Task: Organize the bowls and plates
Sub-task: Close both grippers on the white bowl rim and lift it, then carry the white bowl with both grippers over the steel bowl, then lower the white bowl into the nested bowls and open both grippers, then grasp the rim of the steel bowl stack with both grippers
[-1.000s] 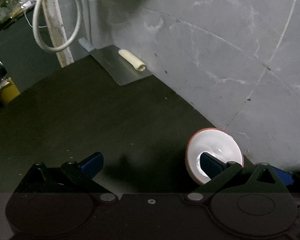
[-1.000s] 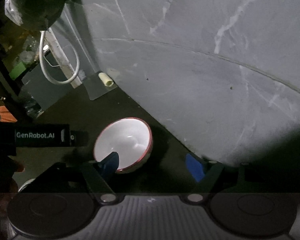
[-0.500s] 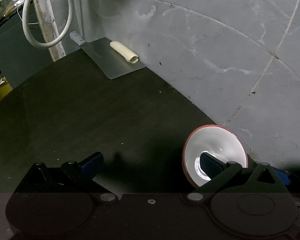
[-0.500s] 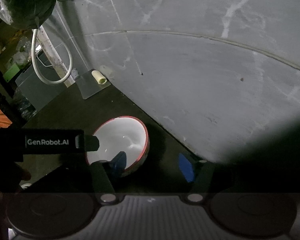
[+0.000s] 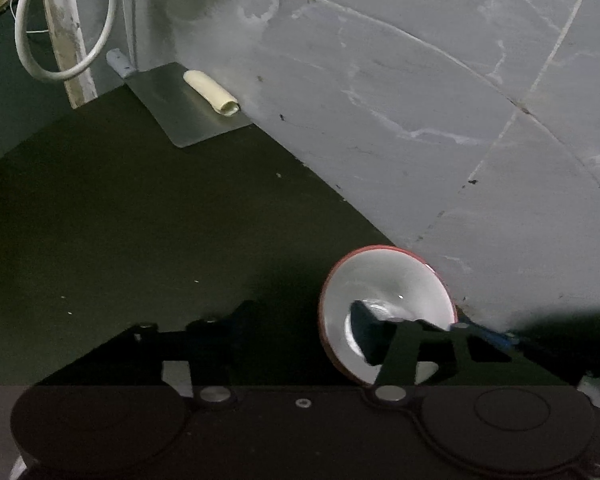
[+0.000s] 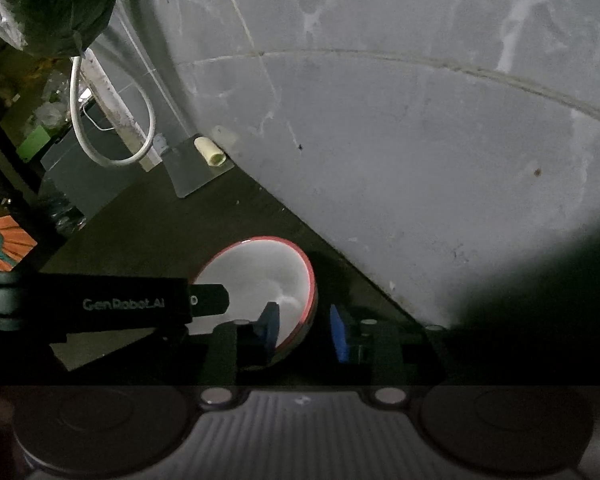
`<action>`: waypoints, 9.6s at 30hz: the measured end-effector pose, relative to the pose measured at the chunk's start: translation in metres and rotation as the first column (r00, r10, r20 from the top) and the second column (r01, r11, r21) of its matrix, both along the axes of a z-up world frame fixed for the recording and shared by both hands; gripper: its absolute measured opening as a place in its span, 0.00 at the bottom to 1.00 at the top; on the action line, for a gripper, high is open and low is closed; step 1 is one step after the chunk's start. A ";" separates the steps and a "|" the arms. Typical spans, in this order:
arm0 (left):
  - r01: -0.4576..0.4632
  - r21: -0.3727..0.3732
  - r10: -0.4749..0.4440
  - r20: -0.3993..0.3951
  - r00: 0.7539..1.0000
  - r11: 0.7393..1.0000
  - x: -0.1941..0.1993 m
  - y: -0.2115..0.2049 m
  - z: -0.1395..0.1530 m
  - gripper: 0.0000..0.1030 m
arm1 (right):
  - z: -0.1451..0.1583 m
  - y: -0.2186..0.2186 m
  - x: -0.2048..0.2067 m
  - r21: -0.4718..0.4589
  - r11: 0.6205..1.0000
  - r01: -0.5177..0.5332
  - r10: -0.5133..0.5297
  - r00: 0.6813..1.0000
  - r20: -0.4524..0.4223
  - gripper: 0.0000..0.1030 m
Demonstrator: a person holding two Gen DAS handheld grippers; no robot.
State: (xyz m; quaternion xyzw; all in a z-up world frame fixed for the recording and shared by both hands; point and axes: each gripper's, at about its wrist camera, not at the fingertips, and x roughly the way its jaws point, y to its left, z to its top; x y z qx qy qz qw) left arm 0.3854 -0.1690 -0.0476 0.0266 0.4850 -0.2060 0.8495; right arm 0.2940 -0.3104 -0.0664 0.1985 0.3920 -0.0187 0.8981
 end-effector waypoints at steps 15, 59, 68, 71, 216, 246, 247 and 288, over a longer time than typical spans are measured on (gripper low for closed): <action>0.015 -0.086 -0.016 -0.008 1.000 0.996 -0.008 0.002 -0.003 0.14 | 0.002 0.000 0.001 0.003 0.998 -0.056 0.056 0.998 -0.016 0.23; -0.010 -0.193 0.029 0.095 0.995 0.981 -0.149 0.103 0.072 0.10 | 0.093 0.043 -0.122 0.047 0.956 -0.291 0.284 0.951 0.121 0.22; -0.023 -0.182 0.033 0.055 0.998 0.983 -0.173 0.118 0.067 0.10 | 0.091 0.056 -0.146 0.057 0.946 -0.320 0.314 0.945 0.091 0.22; -0.024 -0.181 0.033 0.050 0.998 0.983 -0.178 0.121 0.065 0.10 | 0.090 0.058 -0.152 0.054 0.944 -0.327 0.322 0.943 0.085 0.22; -0.050 -0.050 0.047 -0.045 0.998 0.998 -0.252 0.119 0.039 0.33 | 0.054 0.064 -0.177 0.128 0.816 -0.564 0.577 0.807 -0.127 0.24; -0.137 -0.091 0.140 0.028 0.990 0.986 -0.264 0.134 0.063 0.97 | 0.068 0.036 -0.188 0.095 0.877 -0.472 0.478 0.877 -0.053 0.71; -0.143 -0.088 0.145 0.021 0.989 0.986 -0.264 0.136 0.063 0.98 | 0.068 0.035 -0.188 0.094 0.882 -0.462 0.467 0.883 -0.051 0.74; -0.313 0.172 0.322 -0.032 0.946 0.934 -0.259 0.152 0.048 0.99 | 0.051 0.026 -0.189 -0.035 0.940 -0.341 0.331 0.929 -0.163 1.00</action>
